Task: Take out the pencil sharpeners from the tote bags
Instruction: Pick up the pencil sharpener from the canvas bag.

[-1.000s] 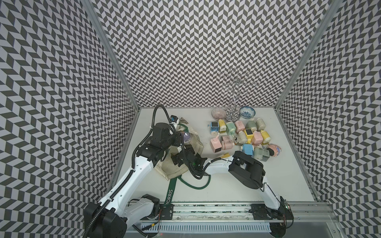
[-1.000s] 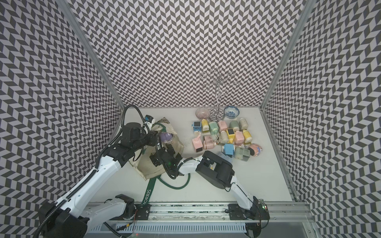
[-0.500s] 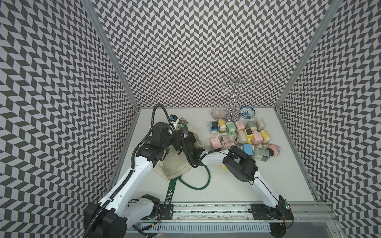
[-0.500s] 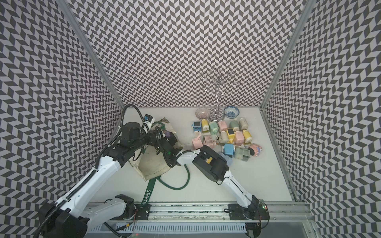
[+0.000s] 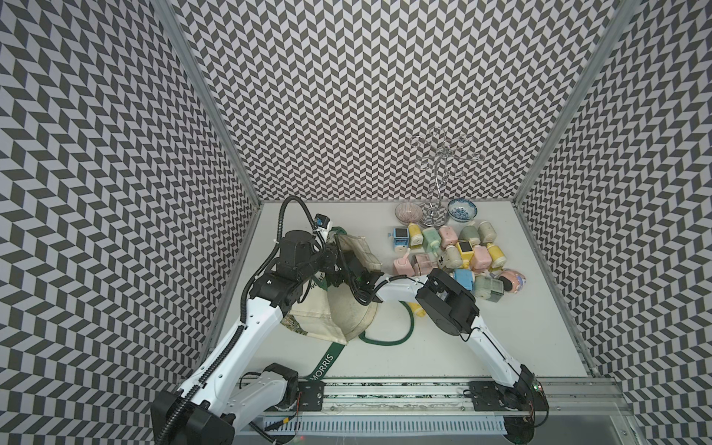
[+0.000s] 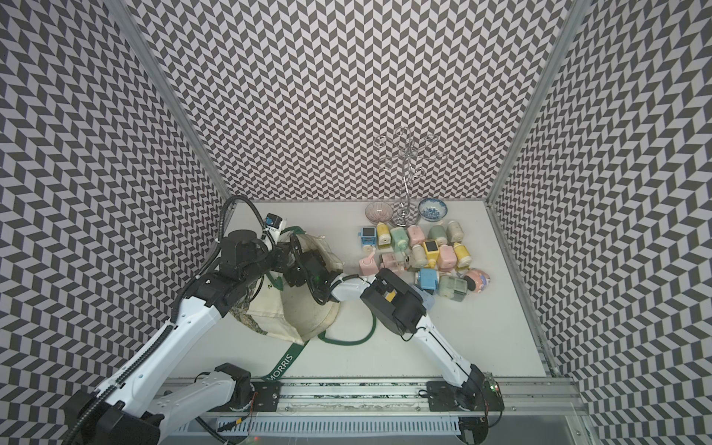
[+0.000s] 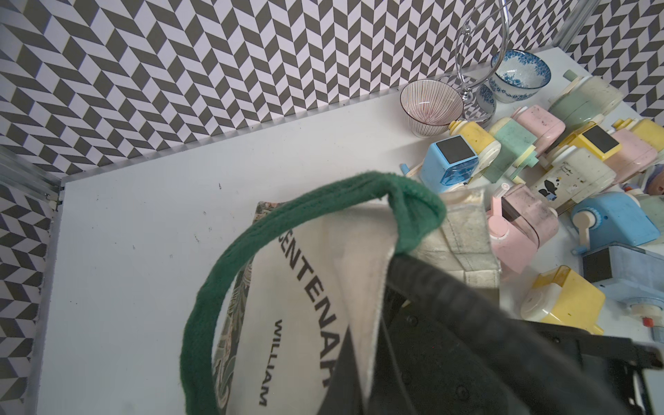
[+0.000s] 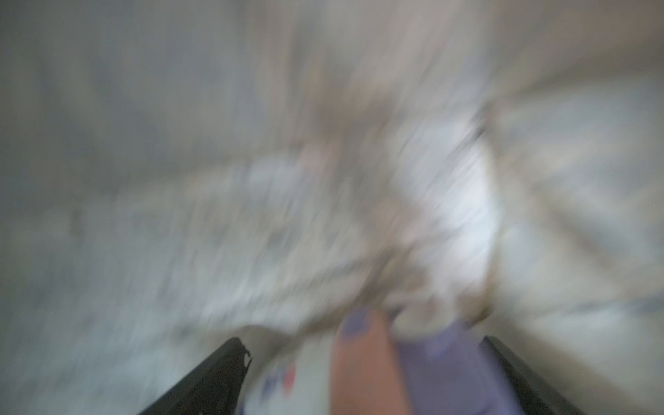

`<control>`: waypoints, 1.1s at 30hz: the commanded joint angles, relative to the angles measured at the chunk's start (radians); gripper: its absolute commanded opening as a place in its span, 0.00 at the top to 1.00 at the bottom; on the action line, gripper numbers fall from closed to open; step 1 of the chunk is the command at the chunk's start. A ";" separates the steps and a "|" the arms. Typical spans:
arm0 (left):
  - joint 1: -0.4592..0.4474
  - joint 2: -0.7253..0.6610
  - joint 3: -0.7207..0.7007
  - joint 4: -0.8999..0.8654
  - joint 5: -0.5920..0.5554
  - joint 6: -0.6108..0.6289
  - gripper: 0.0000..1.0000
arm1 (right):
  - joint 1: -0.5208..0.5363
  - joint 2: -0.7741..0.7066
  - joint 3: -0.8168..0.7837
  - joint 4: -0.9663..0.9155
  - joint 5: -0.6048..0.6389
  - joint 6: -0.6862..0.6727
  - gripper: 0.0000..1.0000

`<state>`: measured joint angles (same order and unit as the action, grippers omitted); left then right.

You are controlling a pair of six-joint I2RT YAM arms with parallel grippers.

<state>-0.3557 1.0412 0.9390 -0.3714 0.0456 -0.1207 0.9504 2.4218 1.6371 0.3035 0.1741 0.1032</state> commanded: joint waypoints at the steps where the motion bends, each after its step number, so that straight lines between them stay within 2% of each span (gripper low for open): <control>1: -0.019 -0.003 0.006 0.023 0.014 0.018 1.00 | -0.012 -0.076 -0.116 -0.047 -0.101 0.047 0.01; 5: -0.016 0.020 0.010 0.015 0.013 0.018 1.00 | -0.012 -0.121 -0.182 -0.054 -0.143 0.022 0.00; 7: -0.014 0.029 0.016 0.011 0.013 0.017 1.00 | -0.012 -0.106 -0.177 -0.051 -0.093 0.019 0.02; 11: -0.013 0.027 0.011 0.011 0.010 0.018 1.00 | -0.012 -0.082 -0.125 -0.103 -0.071 0.038 0.14; 15: -0.014 0.024 0.008 0.011 0.001 0.017 1.00 | -0.010 -0.125 -0.159 -0.035 -0.096 0.038 0.20; 20: -0.013 0.028 0.004 0.004 -0.032 0.012 1.00 | -0.009 -0.238 -0.262 0.078 -0.153 0.032 0.27; 24: -0.013 0.039 -0.001 -0.004 -0.072 0.013 1.00 | -0.007 -0.346 -0.356 0.138 -0.205 0.030 0.29; 28: -0.005 0.055 0.001 -0.011 -0.122 0.013 1.00 | 0.000 -0.465 -0.451 0.118 -0.189 0.022 0.30; 33: 0.031 0.089 0.005 0.013 -0.115 0.034 1.00 | 0.002 -0.642 -0.620 0.121 -0.179 0.051 0.31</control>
<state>-0.3454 1.1072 0.9394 -0.3492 -0.0364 -0.1101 0.9470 1.8774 1.0805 0.3496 -0.0113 0.1322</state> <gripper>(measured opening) 0.048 0.831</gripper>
